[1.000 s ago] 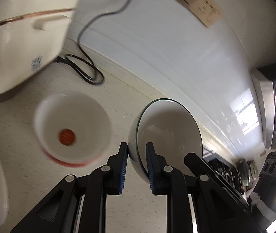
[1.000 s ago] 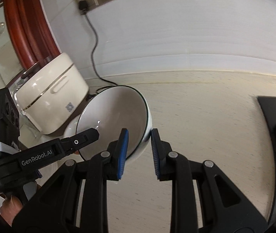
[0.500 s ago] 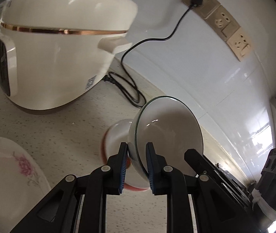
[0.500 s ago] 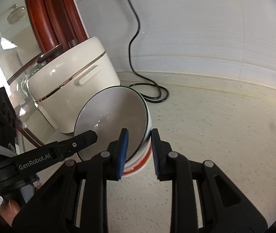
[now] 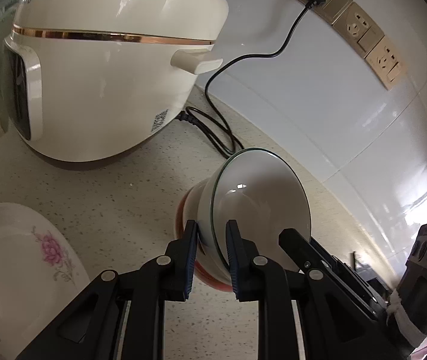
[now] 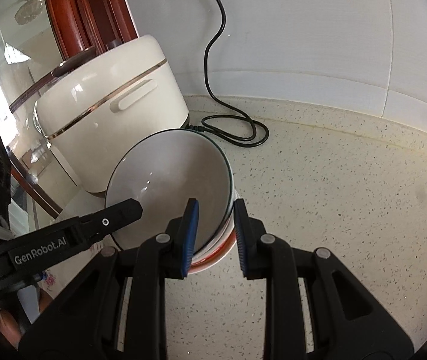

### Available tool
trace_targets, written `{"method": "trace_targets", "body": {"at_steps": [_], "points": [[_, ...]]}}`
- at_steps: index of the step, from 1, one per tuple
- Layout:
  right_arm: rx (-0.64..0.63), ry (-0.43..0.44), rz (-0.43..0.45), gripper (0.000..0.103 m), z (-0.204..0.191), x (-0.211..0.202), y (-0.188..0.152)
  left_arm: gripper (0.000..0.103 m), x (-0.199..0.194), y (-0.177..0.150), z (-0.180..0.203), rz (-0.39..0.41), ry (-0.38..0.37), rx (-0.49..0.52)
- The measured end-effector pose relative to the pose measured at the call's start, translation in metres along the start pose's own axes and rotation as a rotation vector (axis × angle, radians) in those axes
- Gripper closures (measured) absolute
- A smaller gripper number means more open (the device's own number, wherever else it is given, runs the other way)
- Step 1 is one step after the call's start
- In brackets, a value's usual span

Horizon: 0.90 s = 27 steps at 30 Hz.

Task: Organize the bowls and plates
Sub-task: 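Lower the green-rimmed bowl into the red-banded bowl with both grippers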

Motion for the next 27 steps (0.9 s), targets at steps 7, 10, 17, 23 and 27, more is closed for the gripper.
{"method": "trace_targets", "body": {"at_steps": [7,10,17,23,27], "points": [[-0.003,-0.006,-0.010,0.076,0.000,0.003,-0.001,0.083,0.003,-0.001,0.005,0.002,0.089,0.082],[-0.001,-0.005,-0.012,0.076,0.001,0.004,-0.001,0.083,0.004,0.000,0.005,0.008,0.118,0.093],[0.002,-0.001,-0.026,0.076,0.001,0.009,-0.004,0.077,0.008,-0.001,0.001,0.004,0.141,0.108],[-0.004,0.003,0.004,0.076,-0.001,0.001,0.000,0.067,-0.001,0.001,0.004,0.046,0.130,0.122],[-0.001,-0.008,0.013,0.075,0.001,0.000,0.002,0.065,-0.011,0.001,0.000,0.081,0.111,0.109]]}}
Point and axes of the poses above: each gripper's, at about its wrist camera, not at the fingertips, and x roughly the way its jaws point, z to its right, y to its top, the point moved 9 cm from there along x, roughly the way its jaws point, and after that the axes turned 4 degrees about x, right-handed, at the moved point
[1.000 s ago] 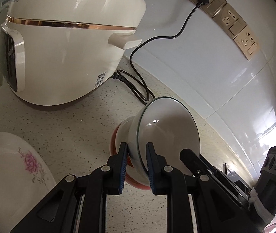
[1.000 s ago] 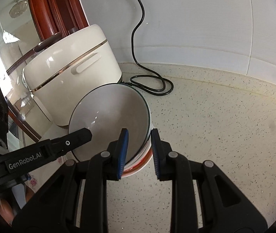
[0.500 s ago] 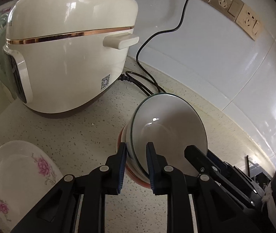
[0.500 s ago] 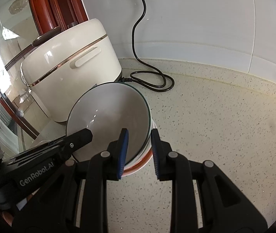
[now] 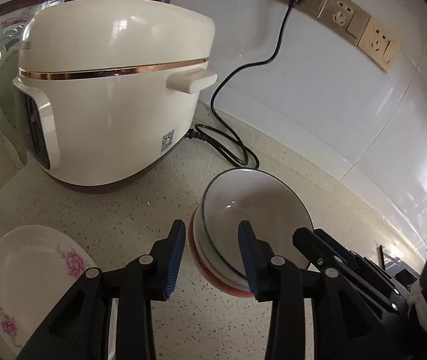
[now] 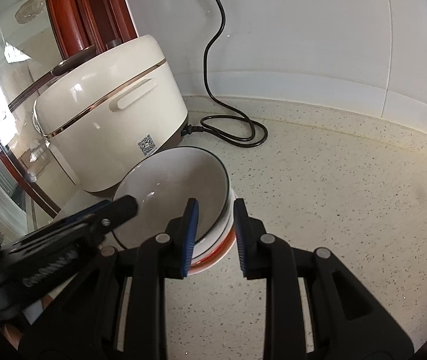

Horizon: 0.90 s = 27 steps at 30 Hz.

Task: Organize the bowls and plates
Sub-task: 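Lower the green-rimmed bowl into the red-banded bowl with both grippers, then lift the nested bowls with both grippers toward the flower plate stack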

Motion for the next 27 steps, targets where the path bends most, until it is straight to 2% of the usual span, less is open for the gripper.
{"method": "trace_targets", "body": {"at_steps": [8,21,27], "points": [[0.005,-0.007,-0.007,0.075,0.0010,0.0015,-0.0001,0.065,0.0074,-0.0046,-0.0014,-0.019,-0.007,-0.006],[0.009,-0.013,-0.011,0.066,0.0021,0.0029,-0.0013,0.064,0.0066,-0.0053,0.0004,-0.018,-0.014,-0.007],[0.014,-0.016,-0.011,0.063,0.0025,0.0024,-0.0017,0.061,0.0080,-0.0051,0.0003,-0.021,-0.016,-0.007]]}}
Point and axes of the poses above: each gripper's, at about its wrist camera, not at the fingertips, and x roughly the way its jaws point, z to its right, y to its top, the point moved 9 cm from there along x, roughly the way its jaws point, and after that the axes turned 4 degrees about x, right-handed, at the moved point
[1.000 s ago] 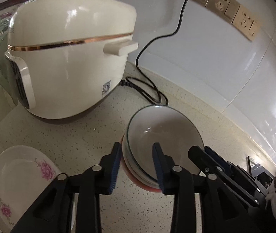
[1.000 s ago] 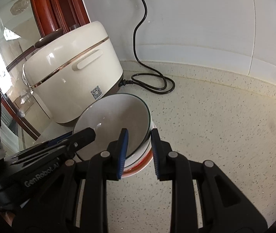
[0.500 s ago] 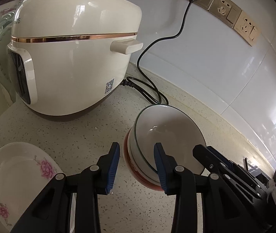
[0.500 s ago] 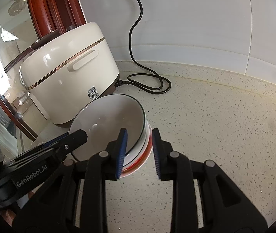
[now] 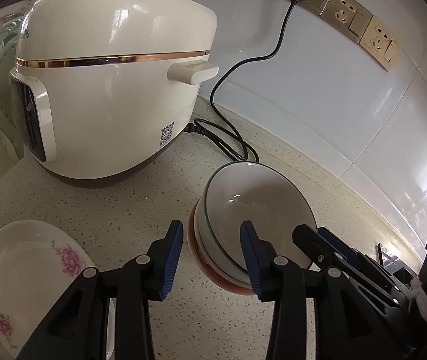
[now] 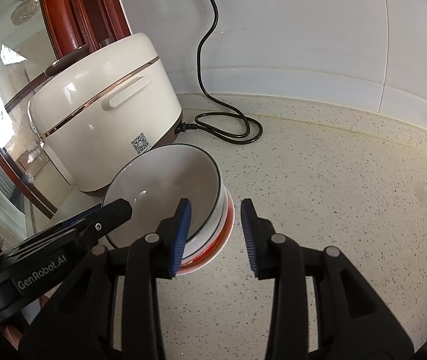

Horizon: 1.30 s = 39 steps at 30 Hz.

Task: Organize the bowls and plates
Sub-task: 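Lift the nested bowls with both grippers toward the flower plate stack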

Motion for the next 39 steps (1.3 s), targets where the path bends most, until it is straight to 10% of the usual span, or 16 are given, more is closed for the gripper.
{"method": "trace_targets", "body": {"at_steps": [6,19,39], "points": [[0.031,0.005,-0.010,0.046,0.004,0.001,0.000,0.054,0.010,0.000,-0.005,-0.055,-0.072,-0.054],[0.325,0.286,-0.220,0.045,0.021,0.040,-0.024,0.055,0.068,-0.008,-0.006,-0.357,-0.231,-0.099],[0.327,0.345,-0.252,0.054,-0.008,0.019,-0.019,0.062,0.023,0.004,-0.028,-0.328,-0.265,-0.149]]}}
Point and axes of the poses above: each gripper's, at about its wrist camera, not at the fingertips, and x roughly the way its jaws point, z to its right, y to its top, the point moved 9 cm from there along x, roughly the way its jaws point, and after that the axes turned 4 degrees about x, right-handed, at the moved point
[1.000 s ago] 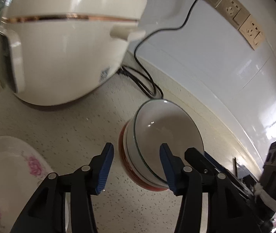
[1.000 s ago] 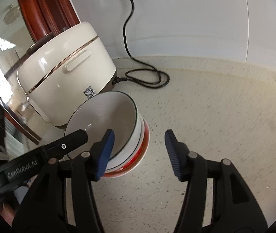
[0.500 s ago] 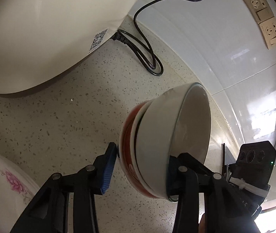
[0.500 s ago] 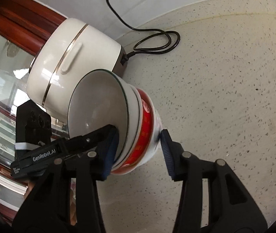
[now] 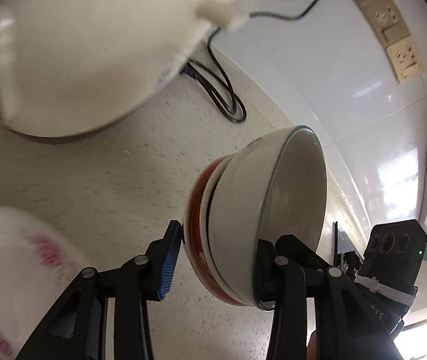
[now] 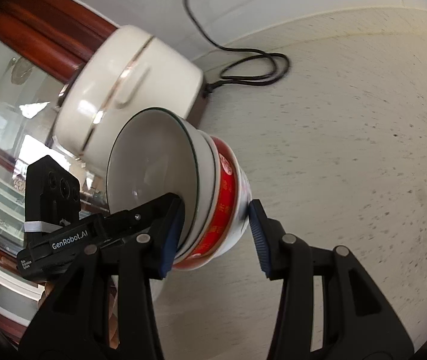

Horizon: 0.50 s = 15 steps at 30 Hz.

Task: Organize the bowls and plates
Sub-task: 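Lift the nested bowls with both grippers toward the flower plate stack, then lower the nested bowls onto the flower plate stack with both grippers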

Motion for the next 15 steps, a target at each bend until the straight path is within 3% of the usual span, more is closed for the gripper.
{"method": "trace_targets", "body": {"at_steps": [10,15], "points": [[-0.107,0.102,-0.060,0.054,-0.088,0.021,-0.039,0.062,-0.102,-0.014,-0.054,0.136,0.126,-0.061],[-0.150,0.123,-0.130,0.054,-0.114,0.046,-0.067,0.062,-0.122,-0.029,-0.085,0.158,0.172,-0.107]]}}
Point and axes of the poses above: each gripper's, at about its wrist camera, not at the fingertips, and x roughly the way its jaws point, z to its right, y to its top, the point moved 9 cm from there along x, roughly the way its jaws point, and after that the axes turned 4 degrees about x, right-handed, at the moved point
